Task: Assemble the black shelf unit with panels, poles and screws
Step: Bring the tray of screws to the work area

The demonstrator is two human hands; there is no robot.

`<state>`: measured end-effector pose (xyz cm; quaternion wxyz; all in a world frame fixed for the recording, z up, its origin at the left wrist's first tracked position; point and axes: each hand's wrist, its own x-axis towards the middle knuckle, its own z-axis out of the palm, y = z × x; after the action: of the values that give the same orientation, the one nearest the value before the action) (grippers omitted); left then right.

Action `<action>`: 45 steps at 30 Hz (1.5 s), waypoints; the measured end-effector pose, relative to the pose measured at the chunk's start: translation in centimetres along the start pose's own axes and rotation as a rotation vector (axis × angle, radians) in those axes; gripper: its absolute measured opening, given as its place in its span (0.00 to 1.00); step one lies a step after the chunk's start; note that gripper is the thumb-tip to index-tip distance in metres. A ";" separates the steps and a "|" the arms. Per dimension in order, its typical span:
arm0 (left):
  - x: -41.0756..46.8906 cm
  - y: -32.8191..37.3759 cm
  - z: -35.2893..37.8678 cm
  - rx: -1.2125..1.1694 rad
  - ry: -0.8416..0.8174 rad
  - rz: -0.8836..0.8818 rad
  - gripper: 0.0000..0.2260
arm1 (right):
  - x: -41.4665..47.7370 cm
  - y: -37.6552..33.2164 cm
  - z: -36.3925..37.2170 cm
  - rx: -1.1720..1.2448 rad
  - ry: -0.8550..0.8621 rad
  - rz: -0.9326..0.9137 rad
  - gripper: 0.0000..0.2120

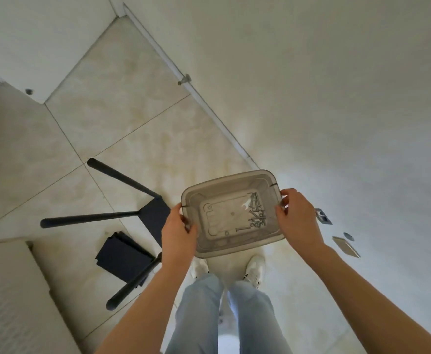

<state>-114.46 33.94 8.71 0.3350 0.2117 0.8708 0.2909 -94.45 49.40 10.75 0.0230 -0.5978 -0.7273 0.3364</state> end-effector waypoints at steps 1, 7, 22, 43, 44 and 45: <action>0.7 -0.5 1.4 -0.004 -0.003 -0.009 0.21 | 0.8 1.0 0.8 -0.003 0.004 0.004 0.11; 4.8 -4.3 10.8 -0.019 0.019 -0.053 0.21 | 5.4 7.8 6.9 0.015 0.060 0.044 0.11; 17.0 -21.0 28.8 -0.003 -0.052 -0.055 0.22 | 15.5 23.2 27.3 -0.027 0.040 0.108 0.14; 22.5 -36.1 36.6 -0.298 -0.233 -0.112 0.16 | 21.1 32.0 42.0 -0.151 0.072 -0.135 0.14; 22.3 -36.5 36.4 -0.327 -0.241 -0.116 0.16 | 21.0 31.9 42.1 -0.158 0.051 -0.148 0.15; 21.9 -36.8 36.3 -0.346 -0.246 -0.121 0.15 | 20.8 31.8 42.2 -0.162 0.027 -0.156 0.15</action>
<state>-110.27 32.29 -47.21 0.4870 0.1325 0.7716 0.3872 -91.54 50.23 -45.95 0.0106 -0.5438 -0.7960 0.2655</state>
